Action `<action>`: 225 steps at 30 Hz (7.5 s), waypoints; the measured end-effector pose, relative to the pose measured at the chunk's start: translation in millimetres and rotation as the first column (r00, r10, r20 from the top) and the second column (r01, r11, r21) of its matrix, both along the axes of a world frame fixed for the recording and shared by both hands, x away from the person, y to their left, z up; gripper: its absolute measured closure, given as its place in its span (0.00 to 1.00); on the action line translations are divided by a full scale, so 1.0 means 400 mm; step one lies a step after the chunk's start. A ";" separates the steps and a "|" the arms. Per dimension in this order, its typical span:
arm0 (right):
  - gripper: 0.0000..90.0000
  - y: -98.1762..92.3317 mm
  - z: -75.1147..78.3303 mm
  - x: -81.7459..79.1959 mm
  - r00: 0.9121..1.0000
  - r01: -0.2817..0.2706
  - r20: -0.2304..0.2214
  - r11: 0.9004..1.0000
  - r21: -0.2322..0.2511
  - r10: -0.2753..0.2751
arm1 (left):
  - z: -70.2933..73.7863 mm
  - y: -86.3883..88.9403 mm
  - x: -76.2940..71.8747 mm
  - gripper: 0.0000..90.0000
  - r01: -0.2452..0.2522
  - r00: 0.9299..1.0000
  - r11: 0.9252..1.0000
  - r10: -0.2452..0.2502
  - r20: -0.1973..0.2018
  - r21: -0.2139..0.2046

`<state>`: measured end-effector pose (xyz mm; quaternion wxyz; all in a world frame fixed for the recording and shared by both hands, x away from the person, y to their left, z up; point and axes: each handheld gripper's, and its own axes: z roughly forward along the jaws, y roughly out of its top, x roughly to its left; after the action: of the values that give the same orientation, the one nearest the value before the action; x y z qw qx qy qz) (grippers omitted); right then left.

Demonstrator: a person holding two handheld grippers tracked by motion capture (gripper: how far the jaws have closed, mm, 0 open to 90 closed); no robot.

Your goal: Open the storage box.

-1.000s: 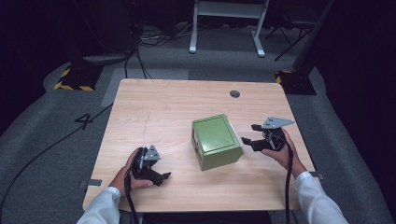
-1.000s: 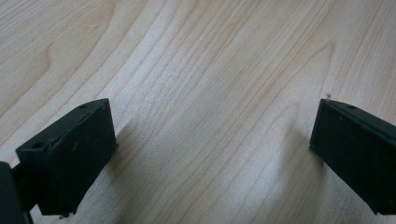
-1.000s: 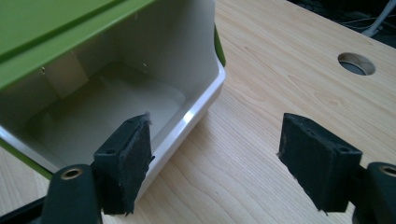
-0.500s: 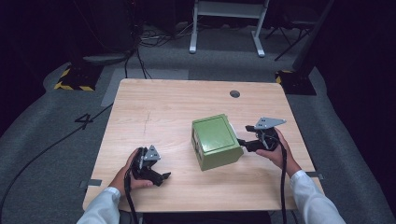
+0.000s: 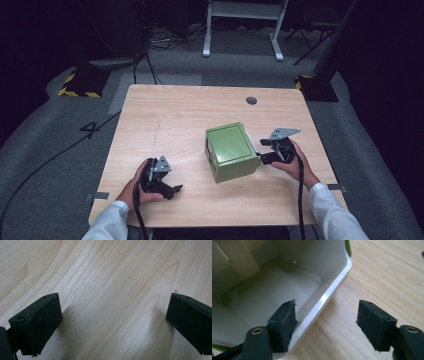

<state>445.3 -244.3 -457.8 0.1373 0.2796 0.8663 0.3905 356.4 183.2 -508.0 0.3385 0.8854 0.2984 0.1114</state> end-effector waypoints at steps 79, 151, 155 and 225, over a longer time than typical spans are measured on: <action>0.75 -0.191 -0.010 0.029 0.993 0.117 -0.022 0.992 0.043 -0.116 | -0.001 0.001 -0.002 0.01 -0.003 1.000 1.000 0.003 -0.001 -0.004; 0.27 -0.242 0.111 -0.062 0.971 0.186 0.143 0.980 0.066 -0.194 | 0.000 0.001 -0.004 0.01 -0.005 1.000 1.000 0.005 -0.004 -0.003; 0.26 -0.240 0.113 -0.077 0.973 0.172 0.146 0.983 0.062 -0.179 | 0.000 0.001 -0.004 0.01 -0.004 1.000 1.000 0.004 -0.004 -0.003; 0.22 -0.409 -0.118 -0.222 0.959 0.284 0.016 0.958 -0.027 -0.284 | 0.000 0.002 -0.003 0.00 -0.003 1.000 1.000 0.003 -0.004 -0.002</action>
<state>356.4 -407.8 -505.0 0.2013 0.3968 0.8219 0.3557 355.2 183.8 -508.1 0.3387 0.8849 0.3003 0.1098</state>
